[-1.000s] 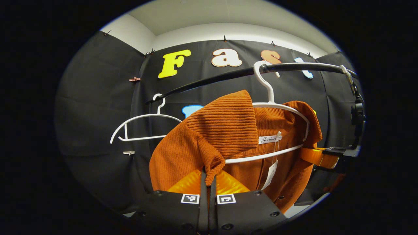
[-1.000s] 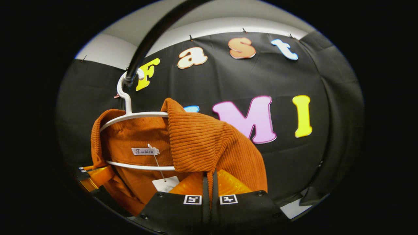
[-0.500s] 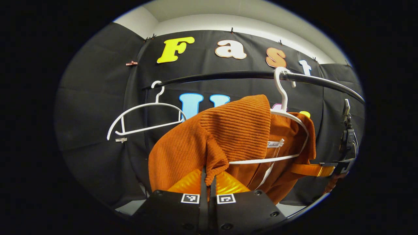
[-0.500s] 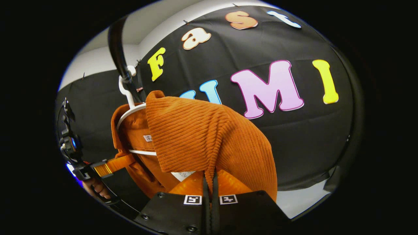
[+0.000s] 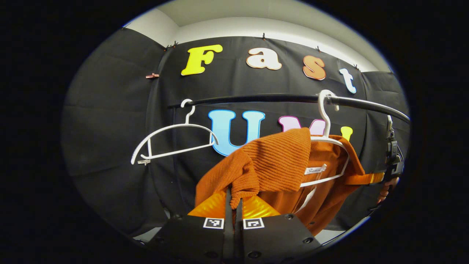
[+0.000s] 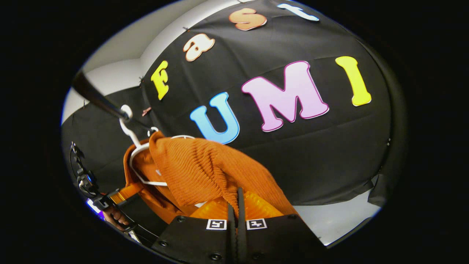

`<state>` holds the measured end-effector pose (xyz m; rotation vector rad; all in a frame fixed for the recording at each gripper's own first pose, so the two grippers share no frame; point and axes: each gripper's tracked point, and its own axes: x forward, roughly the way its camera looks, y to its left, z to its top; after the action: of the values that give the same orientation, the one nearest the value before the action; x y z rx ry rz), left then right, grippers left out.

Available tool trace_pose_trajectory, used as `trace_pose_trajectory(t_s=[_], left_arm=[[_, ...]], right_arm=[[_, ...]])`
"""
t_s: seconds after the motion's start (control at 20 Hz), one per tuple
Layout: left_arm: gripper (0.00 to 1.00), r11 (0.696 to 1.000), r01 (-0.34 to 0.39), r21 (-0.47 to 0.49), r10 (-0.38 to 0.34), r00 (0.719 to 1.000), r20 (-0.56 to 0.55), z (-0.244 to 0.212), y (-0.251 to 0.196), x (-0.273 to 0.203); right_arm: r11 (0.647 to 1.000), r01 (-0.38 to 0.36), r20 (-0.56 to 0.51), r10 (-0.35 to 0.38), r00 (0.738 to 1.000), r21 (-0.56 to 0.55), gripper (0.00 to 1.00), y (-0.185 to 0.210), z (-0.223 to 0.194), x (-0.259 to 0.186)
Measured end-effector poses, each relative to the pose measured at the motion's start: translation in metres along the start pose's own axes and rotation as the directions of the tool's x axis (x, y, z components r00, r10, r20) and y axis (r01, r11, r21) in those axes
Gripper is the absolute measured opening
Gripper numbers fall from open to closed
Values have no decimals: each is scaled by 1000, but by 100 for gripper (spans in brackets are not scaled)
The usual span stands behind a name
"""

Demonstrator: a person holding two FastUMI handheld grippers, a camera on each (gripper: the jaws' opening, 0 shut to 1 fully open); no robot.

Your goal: Grasp the clothes on the hanger with both hands and then place them into the laundry hamper below.

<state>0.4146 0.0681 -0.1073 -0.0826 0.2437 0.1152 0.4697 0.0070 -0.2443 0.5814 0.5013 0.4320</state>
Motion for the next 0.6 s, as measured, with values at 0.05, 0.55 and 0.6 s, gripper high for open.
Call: trace_pose_trajectory(t_s=[0.05,0.55,0.6], left_arm=[[5,1000,-8,-9,8,1000,7,3,5,-2],[5,995,-102,-21,103,994,44,23,50,11],[5,994,-111,-15,111,993,27,14,53,14]], right_arm=[[1000,6,43,-6,999,2,5,-2,15,-2],[989,148,199,-140,970,-25,5,-45,55,17],[988,151,184,-144,972,-22,5,-48,48,21]])
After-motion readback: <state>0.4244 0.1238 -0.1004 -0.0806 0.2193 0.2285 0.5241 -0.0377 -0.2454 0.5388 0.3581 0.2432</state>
